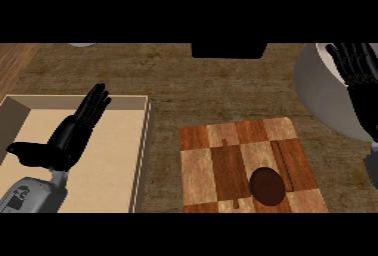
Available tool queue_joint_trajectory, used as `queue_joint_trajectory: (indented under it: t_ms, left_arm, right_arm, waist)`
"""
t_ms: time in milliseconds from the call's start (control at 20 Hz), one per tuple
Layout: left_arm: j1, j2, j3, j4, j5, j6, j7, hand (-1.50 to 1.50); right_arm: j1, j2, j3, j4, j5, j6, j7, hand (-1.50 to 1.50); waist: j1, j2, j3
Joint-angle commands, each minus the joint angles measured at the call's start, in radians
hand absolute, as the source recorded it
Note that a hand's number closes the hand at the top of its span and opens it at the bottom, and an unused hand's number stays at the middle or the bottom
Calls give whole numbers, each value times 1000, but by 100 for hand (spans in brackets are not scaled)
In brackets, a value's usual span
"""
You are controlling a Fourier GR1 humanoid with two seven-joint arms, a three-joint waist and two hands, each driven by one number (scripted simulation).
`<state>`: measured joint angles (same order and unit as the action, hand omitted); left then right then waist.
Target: Pick the cupcake from the cutting board and place it in the pot
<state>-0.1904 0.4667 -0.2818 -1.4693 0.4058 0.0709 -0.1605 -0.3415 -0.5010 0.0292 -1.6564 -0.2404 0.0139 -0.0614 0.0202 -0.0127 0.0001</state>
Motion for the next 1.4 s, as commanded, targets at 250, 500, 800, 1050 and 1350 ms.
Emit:
queue_joint_trajectory:
  t_ms: [250, 500, 800, 1050, 1350]
  left_arm:
    - [-66, 7, 123, -7, -21, 181, 84, 0]
    - [-55, -50, 97, -26, -14, 248, 168, 0]
    - [-68, -6, 138, -20, -12, 234, 213, 0]
    - [-89, -7, 139, -28, -34, 270, 261, 0]
    - [-40, -36, 115, -75, -68, 320, 261, 0]
  right_arm:
    - [-97, 63, 189, 196, -136, 422, -171, 150]
    - [-69, 20, 216, 415, 140, 426, -582, -150]
    - [-196, -17, 219, 611, 189, 595, -885, -150]
    - [-254, -160, 305, 543, 243, 685, -838, -150]
    - [-293, -274, 509, 345, 426, 650, -746, -150]
  waist:
    - [102, 45, 9]
    - [53, 38, 7]
    - [24, 27, 3]
    - [5, 20, 1]
    - [-3, 9, 0]
